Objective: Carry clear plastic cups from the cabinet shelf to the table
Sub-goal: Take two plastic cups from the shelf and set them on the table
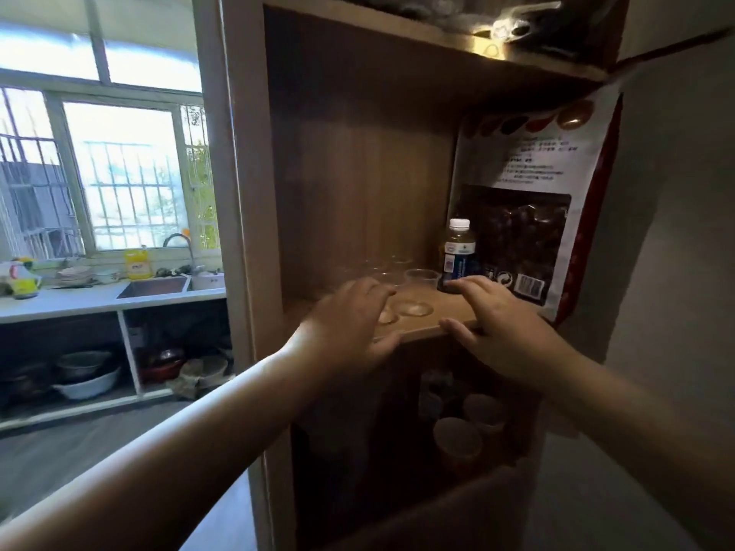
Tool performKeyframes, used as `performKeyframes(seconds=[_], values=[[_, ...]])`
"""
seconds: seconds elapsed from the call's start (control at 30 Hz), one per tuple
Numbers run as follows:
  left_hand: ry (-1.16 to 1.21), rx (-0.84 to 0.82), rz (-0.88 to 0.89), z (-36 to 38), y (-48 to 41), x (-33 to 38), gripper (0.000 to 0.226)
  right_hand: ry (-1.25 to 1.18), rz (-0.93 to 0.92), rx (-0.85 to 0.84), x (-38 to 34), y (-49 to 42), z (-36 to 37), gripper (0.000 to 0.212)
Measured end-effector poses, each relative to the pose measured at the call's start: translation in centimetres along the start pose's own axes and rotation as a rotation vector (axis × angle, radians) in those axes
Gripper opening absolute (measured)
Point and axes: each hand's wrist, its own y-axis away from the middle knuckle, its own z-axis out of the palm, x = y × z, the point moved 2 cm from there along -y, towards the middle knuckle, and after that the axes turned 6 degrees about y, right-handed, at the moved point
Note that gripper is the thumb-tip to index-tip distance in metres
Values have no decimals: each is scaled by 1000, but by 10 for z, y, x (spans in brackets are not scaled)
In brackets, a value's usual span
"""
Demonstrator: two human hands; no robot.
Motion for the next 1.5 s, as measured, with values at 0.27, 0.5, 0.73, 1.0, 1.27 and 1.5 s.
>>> performKeyframes(seconds=[0.27,0.5,0.73,1.0,1.27,1.5], values=[[34,-15,-34,40,-50,-21,57,-30,-42,5,36,-56,44,57],[58,-14,-62,54,-74,-36,57,-52,-39,54,44,-83,67,51],[77,-60,-63,64,-87,-43,53,31,-12,18,44,-90,75,47],[73,-52,-59,71,-100,-44,42,97,-67,8,50,-100,77,42],[94,-23,-43,79,-106,-42,32,65,-117,106,61,-104,80,31],[80,21,-32,80,-103,-40,23,18,-164,143,66,-103,82,24]])
